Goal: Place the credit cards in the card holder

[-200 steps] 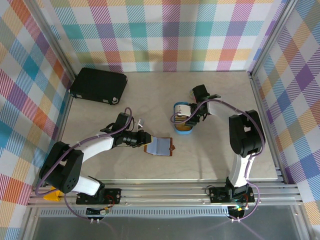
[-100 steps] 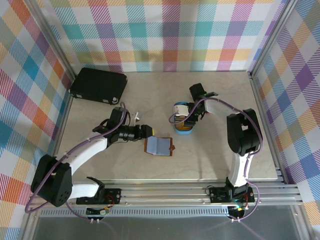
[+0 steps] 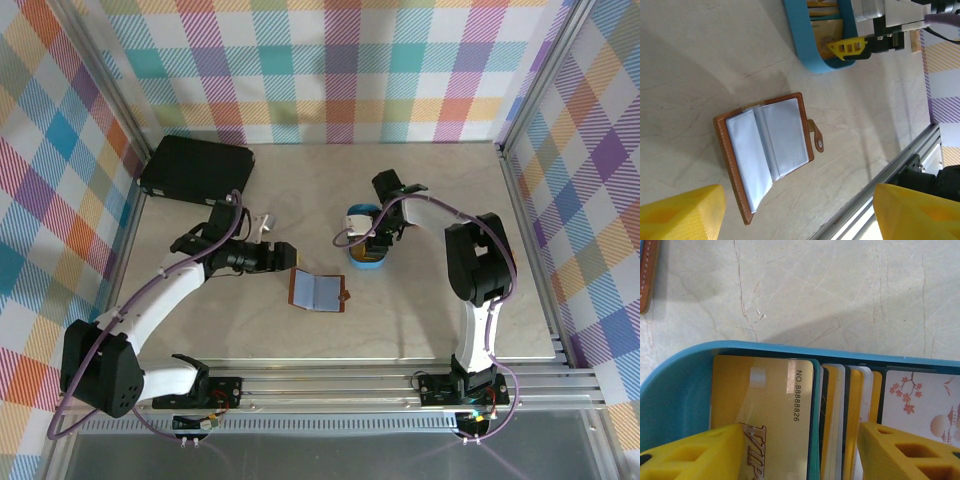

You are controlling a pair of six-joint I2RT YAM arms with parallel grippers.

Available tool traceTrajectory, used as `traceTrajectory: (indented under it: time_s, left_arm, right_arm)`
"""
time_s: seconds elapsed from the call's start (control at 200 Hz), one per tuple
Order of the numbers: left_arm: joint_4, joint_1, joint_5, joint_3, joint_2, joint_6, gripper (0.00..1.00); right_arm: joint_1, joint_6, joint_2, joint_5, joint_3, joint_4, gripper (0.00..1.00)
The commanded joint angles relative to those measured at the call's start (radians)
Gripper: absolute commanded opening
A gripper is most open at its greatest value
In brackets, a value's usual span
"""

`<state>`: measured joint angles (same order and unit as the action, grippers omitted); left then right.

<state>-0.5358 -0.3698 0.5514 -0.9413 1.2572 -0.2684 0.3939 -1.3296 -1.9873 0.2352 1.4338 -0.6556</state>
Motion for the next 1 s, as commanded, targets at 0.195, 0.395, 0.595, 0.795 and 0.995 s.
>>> traceTrajectory:
  time_s: [0.195,0.395,0.595,0.795,0.995]
  left_arm:
    - [0.012,0.026,0.053,0.024,-0.019,0.044,0.85]
    - [0.028,0.026,0.042,0.043,-0.043,0.051,0.87]
    - [0.02,0.028,0.03,0.049,-0.04,0.075,0.87]
    - [0.025,0.028,0.035,0.049,-0.038,0.073,0.87]
    - [0.025,0.028,0.034,0.05,-0.037,0.072,0.87]
  right_arm:
    - [0.01,-0.031,-0.042,-0.003,0.03,-0.041,0.56]
    - [0.01,-0.045,-0.049,-0.032,0.014,-0.017,0.48]
    - [0.01,-0.037,-0.05,-0.057,0.016,0.009,0.26]
    - [0.011,-0.036,-0.012,-0.065,0.01,0.032,0.15]
    - [0.013,-0.04,0.04,-0.07,-0.007,0.048,0.06]
